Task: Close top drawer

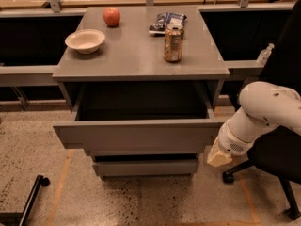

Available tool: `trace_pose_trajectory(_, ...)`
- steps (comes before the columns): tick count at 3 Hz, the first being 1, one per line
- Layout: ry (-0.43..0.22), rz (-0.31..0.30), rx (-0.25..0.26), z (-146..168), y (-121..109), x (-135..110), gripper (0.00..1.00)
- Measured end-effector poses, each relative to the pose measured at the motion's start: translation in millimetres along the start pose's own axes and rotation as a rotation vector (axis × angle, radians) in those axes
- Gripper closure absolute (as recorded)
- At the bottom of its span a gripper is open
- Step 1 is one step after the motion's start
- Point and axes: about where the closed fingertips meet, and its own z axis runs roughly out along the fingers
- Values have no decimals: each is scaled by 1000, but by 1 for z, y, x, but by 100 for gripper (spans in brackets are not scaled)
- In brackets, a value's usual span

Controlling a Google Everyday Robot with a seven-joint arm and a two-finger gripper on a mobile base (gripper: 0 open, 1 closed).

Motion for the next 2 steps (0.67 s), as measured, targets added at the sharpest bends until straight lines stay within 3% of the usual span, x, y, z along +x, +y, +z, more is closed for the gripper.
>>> trace_pose_trajectory(1,-32,-20,26,10,-26,-11,100)
trace_pose_trajectory(2,-73,-100,69,23,-86,-33,100)
